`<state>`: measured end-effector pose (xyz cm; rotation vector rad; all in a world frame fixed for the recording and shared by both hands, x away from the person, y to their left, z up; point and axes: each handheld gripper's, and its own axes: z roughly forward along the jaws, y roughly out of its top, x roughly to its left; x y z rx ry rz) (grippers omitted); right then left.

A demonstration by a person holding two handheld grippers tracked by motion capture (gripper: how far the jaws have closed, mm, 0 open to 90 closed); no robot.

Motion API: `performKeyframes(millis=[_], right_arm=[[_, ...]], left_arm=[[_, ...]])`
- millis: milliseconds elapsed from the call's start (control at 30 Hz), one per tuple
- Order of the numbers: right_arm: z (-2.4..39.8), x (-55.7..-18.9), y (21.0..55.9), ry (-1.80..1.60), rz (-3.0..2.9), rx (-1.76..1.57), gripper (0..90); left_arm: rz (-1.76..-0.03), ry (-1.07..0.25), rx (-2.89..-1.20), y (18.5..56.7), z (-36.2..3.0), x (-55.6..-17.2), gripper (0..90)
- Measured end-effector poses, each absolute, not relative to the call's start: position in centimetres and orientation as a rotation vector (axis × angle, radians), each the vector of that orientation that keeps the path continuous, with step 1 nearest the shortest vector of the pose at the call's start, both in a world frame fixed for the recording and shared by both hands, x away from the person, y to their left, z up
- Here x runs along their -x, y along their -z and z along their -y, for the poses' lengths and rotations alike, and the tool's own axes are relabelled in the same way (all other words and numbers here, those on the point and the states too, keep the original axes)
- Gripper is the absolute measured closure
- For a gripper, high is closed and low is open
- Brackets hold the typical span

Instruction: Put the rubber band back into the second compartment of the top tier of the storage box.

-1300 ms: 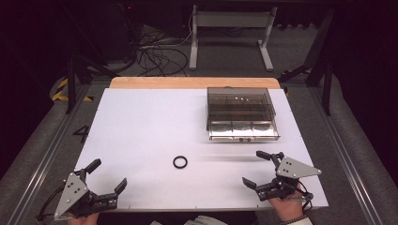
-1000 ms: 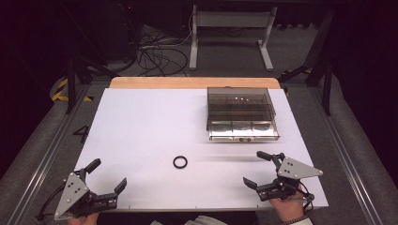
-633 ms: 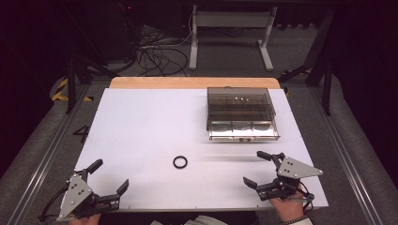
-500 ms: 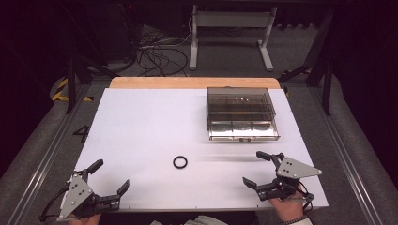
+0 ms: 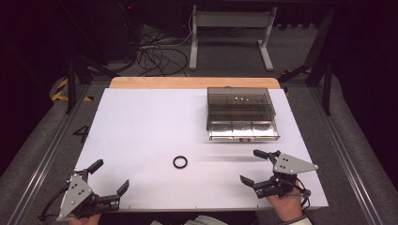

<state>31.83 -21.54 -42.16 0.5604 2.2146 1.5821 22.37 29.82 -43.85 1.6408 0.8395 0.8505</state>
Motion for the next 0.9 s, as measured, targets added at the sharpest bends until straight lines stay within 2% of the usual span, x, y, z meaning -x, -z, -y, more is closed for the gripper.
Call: performKeyframes(millis=[900], right_arm=[[15.2,-34.1,39.8,-1.541,-2.343,-0.424,5.8]], left_arm=[[-0.827,-0.849,-1.650,43.8,-29.7,-22.3,1.3]])
